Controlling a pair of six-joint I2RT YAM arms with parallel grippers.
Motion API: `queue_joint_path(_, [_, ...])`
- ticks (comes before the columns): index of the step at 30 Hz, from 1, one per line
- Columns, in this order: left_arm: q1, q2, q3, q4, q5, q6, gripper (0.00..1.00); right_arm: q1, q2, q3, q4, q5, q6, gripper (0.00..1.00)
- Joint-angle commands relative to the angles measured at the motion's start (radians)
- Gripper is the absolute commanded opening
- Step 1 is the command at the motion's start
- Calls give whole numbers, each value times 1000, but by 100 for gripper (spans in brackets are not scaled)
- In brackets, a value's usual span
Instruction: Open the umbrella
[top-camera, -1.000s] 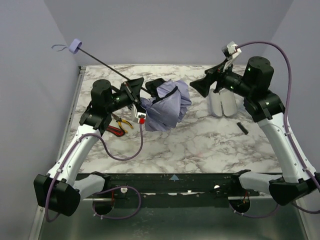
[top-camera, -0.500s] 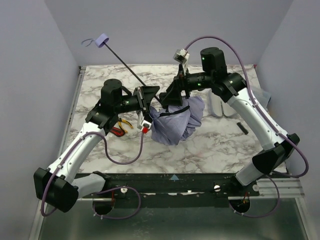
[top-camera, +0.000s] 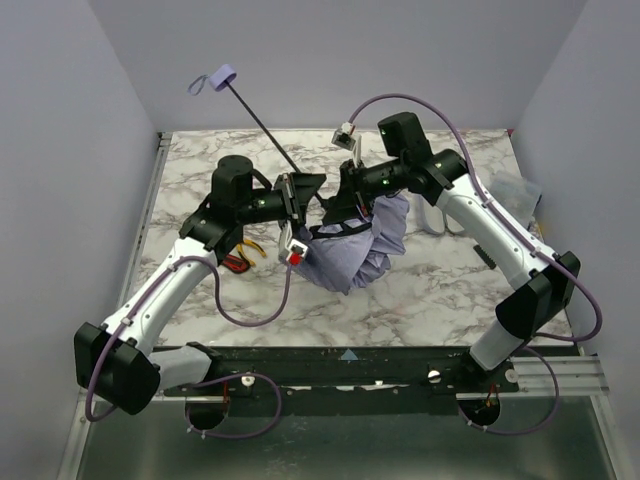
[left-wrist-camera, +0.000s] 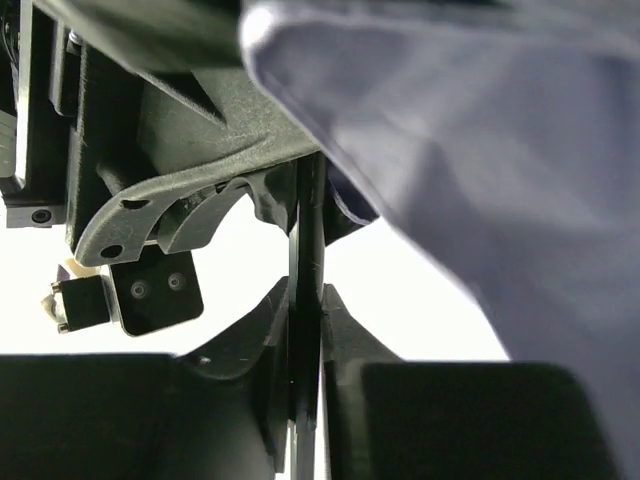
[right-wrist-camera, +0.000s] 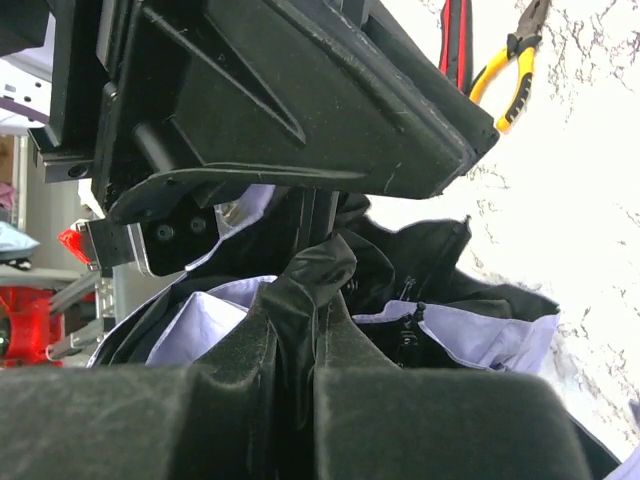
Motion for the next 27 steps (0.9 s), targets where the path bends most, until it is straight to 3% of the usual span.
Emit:
queue_joint_path(1, [2, 12, 36, 99, -1, 348, 32, 17, 4, -6, 8, -53, 5, 0])
queue_joint_path(3, [4, 10, 33, 129, -25, 305, 55, 8, -3, -4, 24, -46, 9, 0])
queue_joint_path(5, [9, 4, 34, 161, -73, 221, 69, -15, -20, -13, 74, -34, 24, 0])
queue_joint_path(7, [26, -2, 31, 229, -134, 127, 93, -51, -51, -44, 157, -14, 61, 0])
queue_joint_path(8, [39, -6, 27, 251, -158, 81, 98, -67, -73, -65, 200, 0, 77, 0])
queue_joint_path(11, [102, -27, 22, 310, -238, -83, 99, -119, -137, -135, 366, 51, 131, 0])
queue_joint_path(15, [179, -71, 79, 270, -328, -600, 98, -140, -204, -216, 560, 112, 165, 0])
queue_joint_path(18, [189, -70, 239, 77, -362, -1010, 99, -140, -231, -268, 689, 133, 191, 0])
queue_joint_path(23, [208, 51, 578, -163, -101, -1857, 98, -140, -237, -315, 853, 178, 221, 0])
queue_joint_path(25, [210, 85, 607, -83, 48, -2162, 98, -139, -232, -319, 894, 180, 226, 0])
queue_joint_path(27, [205, 91, 523, 162, 113, -2482, 97, -137, -223, -313, 920, 171, 234, 0])
